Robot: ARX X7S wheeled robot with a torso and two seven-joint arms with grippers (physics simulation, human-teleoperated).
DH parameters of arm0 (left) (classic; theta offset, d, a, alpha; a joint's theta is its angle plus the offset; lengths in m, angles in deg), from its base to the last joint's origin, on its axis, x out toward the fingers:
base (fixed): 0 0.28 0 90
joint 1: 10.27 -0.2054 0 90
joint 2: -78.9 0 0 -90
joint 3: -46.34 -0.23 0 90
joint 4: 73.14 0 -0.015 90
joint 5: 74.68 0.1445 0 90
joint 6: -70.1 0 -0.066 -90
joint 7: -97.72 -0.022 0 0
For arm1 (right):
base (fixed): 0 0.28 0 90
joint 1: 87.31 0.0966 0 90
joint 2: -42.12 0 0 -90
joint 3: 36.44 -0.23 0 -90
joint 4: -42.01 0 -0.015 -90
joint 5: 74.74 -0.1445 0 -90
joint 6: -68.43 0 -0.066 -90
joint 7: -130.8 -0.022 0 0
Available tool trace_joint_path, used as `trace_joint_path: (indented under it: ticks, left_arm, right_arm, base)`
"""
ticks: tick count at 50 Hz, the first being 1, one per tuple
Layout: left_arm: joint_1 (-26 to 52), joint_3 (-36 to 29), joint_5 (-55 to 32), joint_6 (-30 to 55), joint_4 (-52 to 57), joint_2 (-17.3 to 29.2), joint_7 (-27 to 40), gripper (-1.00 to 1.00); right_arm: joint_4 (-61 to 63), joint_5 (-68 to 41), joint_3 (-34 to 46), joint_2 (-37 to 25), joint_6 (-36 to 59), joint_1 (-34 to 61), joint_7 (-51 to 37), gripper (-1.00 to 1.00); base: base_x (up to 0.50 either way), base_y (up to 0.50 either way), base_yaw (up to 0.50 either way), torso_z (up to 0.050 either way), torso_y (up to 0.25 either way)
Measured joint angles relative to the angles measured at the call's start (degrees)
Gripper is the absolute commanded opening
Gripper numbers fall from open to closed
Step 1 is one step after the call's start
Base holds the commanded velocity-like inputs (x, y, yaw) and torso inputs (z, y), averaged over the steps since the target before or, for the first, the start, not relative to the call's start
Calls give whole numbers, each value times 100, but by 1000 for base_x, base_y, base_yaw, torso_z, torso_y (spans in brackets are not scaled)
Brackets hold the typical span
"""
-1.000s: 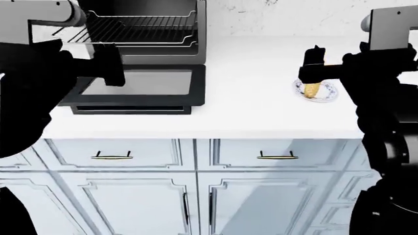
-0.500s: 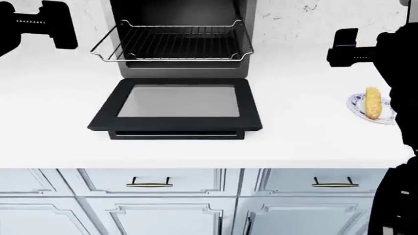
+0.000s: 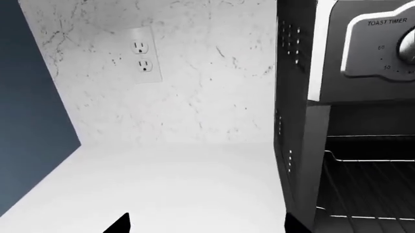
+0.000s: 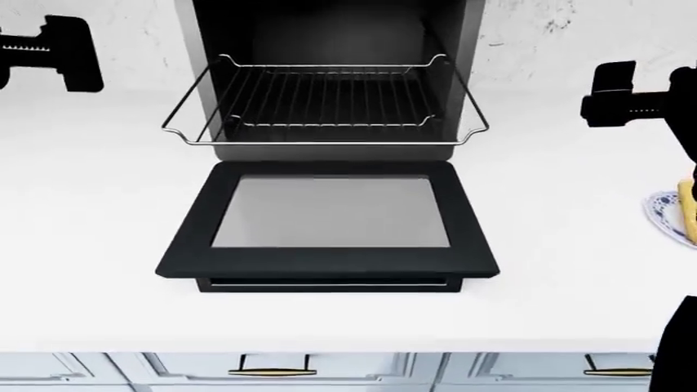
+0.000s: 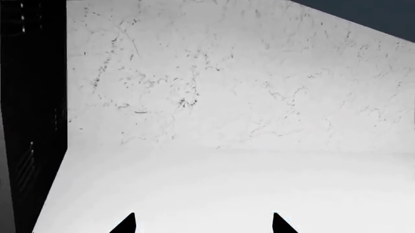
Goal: Place the baguette on the top rack of the toaster oven.
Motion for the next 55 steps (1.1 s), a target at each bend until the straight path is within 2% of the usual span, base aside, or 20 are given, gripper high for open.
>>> trace_joint_path:
  ticks: [27,37,41,49,55]
  left_arm:
    - [-100,-128,65,-99,-92,387,-121,100]
    - [-228,-209,116,-212,-127,485,-190,100]
    - [-250,-252,143,-247,-150,530,-223,100]
    - [-284,-299,177,-300,-193,624,-279,100]
    - [-341,-313,183,-333,-187,706,-312,100]
  right_arm:
    - [266,-9,-222,-244,188,-289,29,100]
    - [171,-131,-353,-306,384,-304,-173,100]
    - [-65,-1201,-413,-670,441,-308,-1235,100]
    - [-906,-4414,-181,-1432,493,-48,-3737,100]
    - [-1504,-6301,66,-1951,487,190,-5137,100]
  base:
    - [368,0,0,0,1]
    - [27,0,0,0,1]
    - [0,0,0,0,0]
    - [0,0,0,0,0]
    - [0,0,0,0,0]
